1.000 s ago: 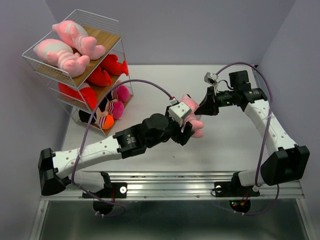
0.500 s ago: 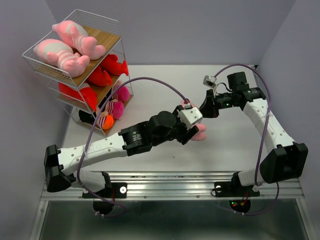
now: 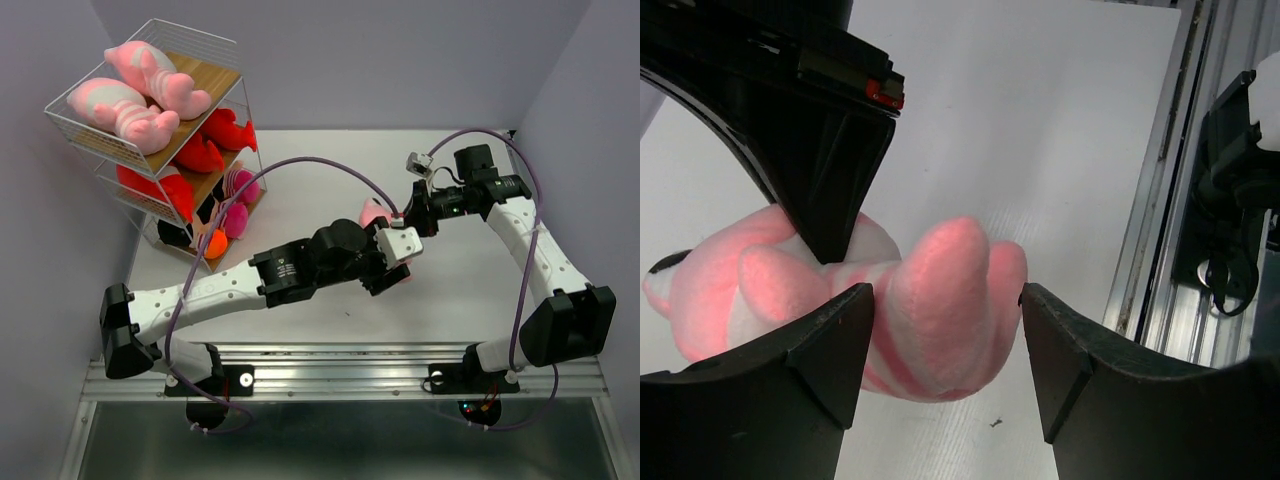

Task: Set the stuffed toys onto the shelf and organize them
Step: Pass the stuffed toy from the right arm to the left

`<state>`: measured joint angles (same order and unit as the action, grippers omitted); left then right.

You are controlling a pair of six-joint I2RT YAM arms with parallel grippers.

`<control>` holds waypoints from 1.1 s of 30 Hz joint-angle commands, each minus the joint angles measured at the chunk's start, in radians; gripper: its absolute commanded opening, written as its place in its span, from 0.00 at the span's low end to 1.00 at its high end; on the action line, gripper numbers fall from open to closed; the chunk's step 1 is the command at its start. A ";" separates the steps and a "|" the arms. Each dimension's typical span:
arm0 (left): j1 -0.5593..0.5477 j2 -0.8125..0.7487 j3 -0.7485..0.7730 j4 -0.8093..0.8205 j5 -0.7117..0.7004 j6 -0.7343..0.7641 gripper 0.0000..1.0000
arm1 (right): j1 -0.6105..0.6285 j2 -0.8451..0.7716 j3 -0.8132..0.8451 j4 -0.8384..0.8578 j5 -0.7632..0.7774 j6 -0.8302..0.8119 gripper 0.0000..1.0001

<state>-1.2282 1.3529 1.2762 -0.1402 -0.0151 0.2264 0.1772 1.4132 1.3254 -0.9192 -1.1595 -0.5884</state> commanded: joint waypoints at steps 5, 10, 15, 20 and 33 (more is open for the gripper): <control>-0.017 0.026 0.063 -0.035 -0.017 0.086 0.70 | 0.001 -0.023 0.024 -0.049 -0.028 -0.051 0.03; -0.024 0.063 0.074 -0.047 -0.130 0.128 0.62 | 0.010 -0.030 0.024 -0.072 -0.034 -0.070 0.03; -0.025 0.110 0.115 -0.081 -0.178 0.143 0.32 | 0.010 -0.031 0.018 -0.104 -0.046 -0.097 0.03; -0.028 0.144 0.156 -0.139 -0.189 0.142 0.00 | 0.019 -0.042 0.011 -0.110 -0.046 -0.105 0.07; -0.033 0.063 0.325 -0.338 -0.370 0.203 0.00 | 0.005 -0.138 0.112 0.151 0.427 0.176 1.00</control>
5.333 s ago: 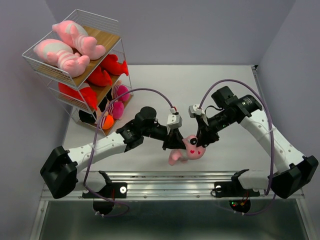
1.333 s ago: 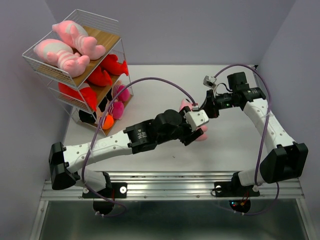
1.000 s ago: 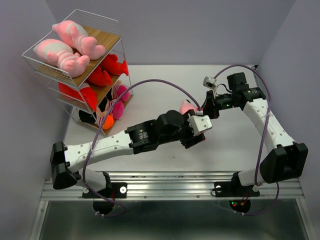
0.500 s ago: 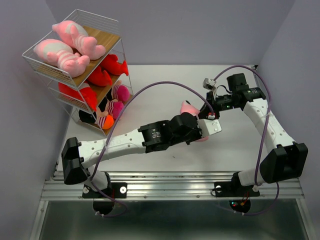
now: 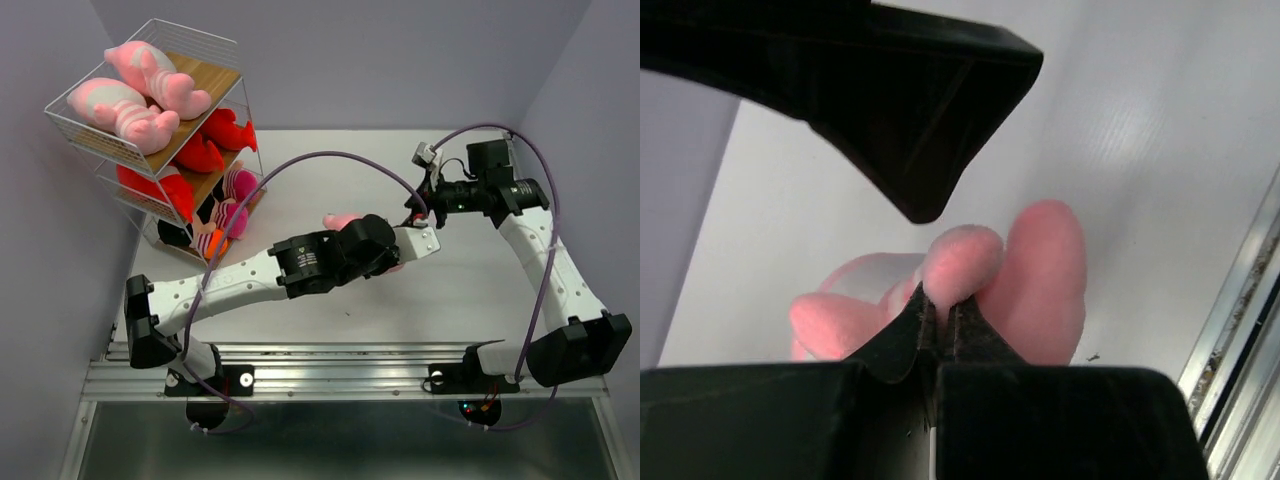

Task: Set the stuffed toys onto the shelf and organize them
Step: Pass the stuffed toy from the right arm to the left, then place the stuffed toy onto shelf

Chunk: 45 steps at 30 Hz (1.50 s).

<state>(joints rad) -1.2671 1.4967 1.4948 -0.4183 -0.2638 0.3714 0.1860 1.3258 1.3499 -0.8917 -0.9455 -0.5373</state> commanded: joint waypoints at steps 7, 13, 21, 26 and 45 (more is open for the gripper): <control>0.008 -0.047 0.295 -0.142 -0.310 0.144 0.00 | -0.105 -0.048 0.075 0.230 0.284 0.232 1.00; 0.041 -0.026 0.453 -0.100 -0.393 0.307 0.00 | -0.105 -0.074 -0.159 0.321 0.211 0.241 1.00; 0.219 0.048 0.761 -0.042 -0.224 0.363 0.00 | -0.105 -0.051 -0.374 0.422 0.136 0.249 1.00; 0.319 0.079 0.831 0.002 -0.203 0.429 0.00 | -0.105 -0.036 -0.463 0.470 0.100 0.249 1.00; 0.814 0.063 0.700 0.240 0.194 0.614 0.00 | -0.105 -0.085 -0.514 0.473 0.056 0.215 1.00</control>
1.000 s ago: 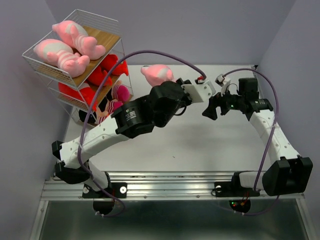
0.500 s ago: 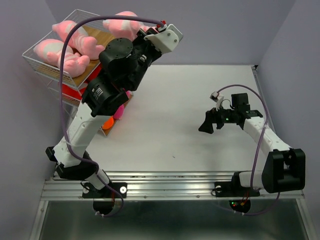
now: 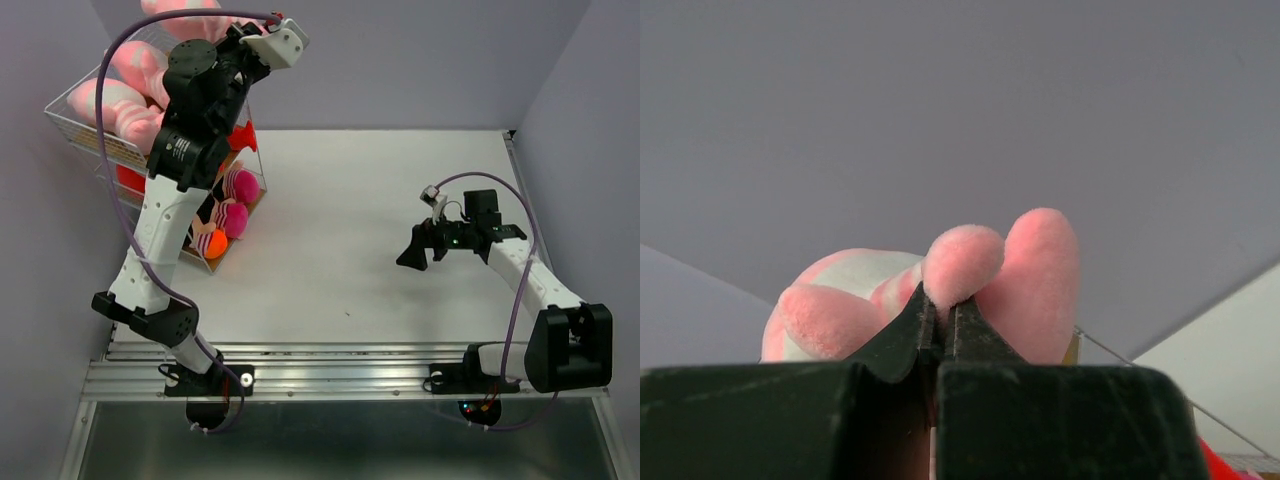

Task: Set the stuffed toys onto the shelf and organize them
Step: Place the stuffed toy onto shelf

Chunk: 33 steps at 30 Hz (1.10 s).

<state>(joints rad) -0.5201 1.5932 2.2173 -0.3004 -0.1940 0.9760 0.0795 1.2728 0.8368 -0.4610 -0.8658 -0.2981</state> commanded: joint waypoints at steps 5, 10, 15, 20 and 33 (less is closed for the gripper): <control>0.167 -0.009 -0.019 0.165 0.221 -0.019 0.00 | 0.002 -0.036 0.001 0.035 -0.024 -0.039 1.00; 0.215 0.037 0.033 0.146 0.275 -0.017 0.00 | 0.002 -0.053 -0.002 0.032 -0.022 -0.047 1.00; 0.229 0.056 0.027 0.104 0.281 -0.014 0.00 | 0.002 -0.064 -0.002 0.031 -0.027 -0.049 1.00; 0.258 0.062 0.008 0.073 0.283 -0.023 0.00 | 0.002 -0.075 -0.007 0.033 -0.032 -0.050 1.00; 0.322 0.007 -0.131 0.040 0.269 -0.030 0.00 | 0.002 -0.085 -0.008 0.033 -0.044 -0.050 1.00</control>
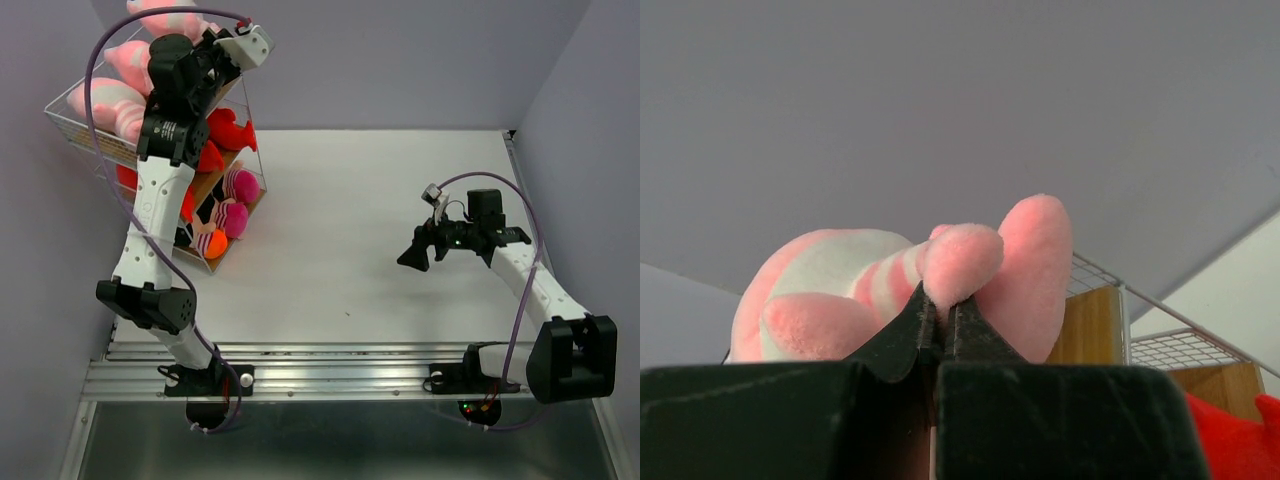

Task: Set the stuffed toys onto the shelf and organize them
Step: Place the stuffed toy onto shelf

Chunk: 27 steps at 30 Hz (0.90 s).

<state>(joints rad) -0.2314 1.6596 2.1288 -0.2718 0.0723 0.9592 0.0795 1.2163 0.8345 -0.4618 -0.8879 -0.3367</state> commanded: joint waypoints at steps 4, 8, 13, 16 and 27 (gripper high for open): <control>0.044 -0.073 -0.078 0.003 0.004 -0.014 0.00 | 0.002 -0.031 -0.005 0.032 -0.020 -0.012 1.00; 0.052 -0.101 -0.099 0.005 0.006 -0.010 0.00 | 0.002 -0.034 -0.006 0.032 -0.020 -0.013 1.00; 0.052 -0.115 -0.138 -0.004 0.034 -0.016 0.00 | 0.002 -0.038 -0.006 0.034 -0.023 -0.013 1.00; 0.050 -0.118 -0.153 0.002 0.024 -0.030 0.10 | 0.002 -0.040 -0.008 0.032 -0.019 -0.013 1.00; 0.050 -0.162 -0.147 0.063 -0.009 -0.102 0.59 | 0.002 -0.034 -0.008 0.032 -0.023 -0.015 1.00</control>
<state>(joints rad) -0.1879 1.5608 1.9762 -0.2790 0.0856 0.9054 0.0795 1.2034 0.8341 -0.4622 -0.8909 -0.3370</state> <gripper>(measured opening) 0.535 0.998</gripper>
